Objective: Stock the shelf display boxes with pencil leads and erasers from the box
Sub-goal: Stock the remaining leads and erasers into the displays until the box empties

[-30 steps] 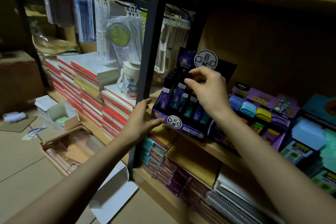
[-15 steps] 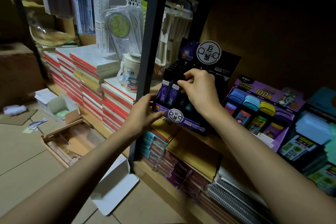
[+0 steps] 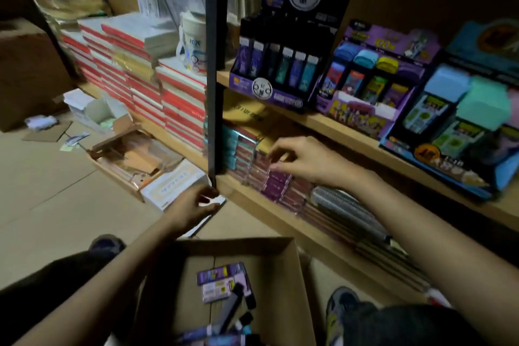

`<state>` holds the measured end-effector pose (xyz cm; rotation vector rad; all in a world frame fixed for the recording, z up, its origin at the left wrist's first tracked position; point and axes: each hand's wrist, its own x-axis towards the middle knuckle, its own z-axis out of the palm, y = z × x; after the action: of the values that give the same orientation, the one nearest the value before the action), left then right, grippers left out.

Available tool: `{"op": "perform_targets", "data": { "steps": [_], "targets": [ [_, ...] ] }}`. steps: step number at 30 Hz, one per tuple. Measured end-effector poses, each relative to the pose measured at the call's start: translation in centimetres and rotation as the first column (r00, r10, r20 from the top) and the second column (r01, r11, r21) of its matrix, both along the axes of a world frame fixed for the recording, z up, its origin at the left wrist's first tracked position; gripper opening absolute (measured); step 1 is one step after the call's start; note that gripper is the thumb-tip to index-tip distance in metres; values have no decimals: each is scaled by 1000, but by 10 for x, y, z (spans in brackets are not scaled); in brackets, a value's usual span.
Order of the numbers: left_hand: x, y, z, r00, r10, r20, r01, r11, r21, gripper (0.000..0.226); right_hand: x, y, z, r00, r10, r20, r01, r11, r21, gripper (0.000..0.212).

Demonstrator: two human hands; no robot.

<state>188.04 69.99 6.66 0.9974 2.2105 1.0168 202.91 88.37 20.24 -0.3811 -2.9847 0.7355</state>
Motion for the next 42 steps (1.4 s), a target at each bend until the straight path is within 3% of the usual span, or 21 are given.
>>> {"op": "perform_targets", "data": {
  "steps": [3,11,13,15,17,19,25,28,31,35,37,39,42],
  "targets": [
    [28,-23,-55,994,-19,105,36,985,-166,30,29,-15,-68,970,28,243,-6,996,-90,25],
    [109,-90,-192,963,23,270,96,903,-419,47,97,-63,-259,826,-27,562,238,922,-305,26],
    [117,-104,-213,975,-53,217,153,867,-475,61,111,-75,-293,784,-62,618,335,880,-336,31],
    [118,-118,-229,974,-186,130,227,773,-592,82,125,-86,-322,738,-80,670,390,861,-327,49],
    [115,-131,-240,942,-329,70,281,657,-700,101,136,-97,-346,679,-46,733,349,898,-267,67],
    [110,-144,-249,929,-367,51,292,640,-711,105,145,-108,-363,631,-23,776,268,945,-190,80],
    [96,-155,-264,925,-381,2,284,686,-670,97,150,-121,-386,633,-82,770,251,962,-104,76],
    [95,-150,-267,960,-270,76,257,737,-625,92,149,-121,-391,634,-55,771,340,916,-215,66],
    [100,-145,-270,983,-163,89,184,788,-587,80,151,-131,-394,675,-84,733,480,804,-351,52],
    [114,-136,-277,980,-166,109,198,789,-582,71,143,-148,-399,690,-145,710,583,692,-426,62],
    [112,-135,-279,969,-126,211,225,800,-557,72,140,-150,-400,659,-166,733,597,708,-377,65],
    [104,-138,-278,948,-186,259,303,777,-552,79,140,-151,-398,649,-164,743,564,759,-326,78],
    [96,-149,-278,914,-360,188,397,693,-601,92,139,-155,-395,701,-160,695,463,843,-273,110]
  ]
}}
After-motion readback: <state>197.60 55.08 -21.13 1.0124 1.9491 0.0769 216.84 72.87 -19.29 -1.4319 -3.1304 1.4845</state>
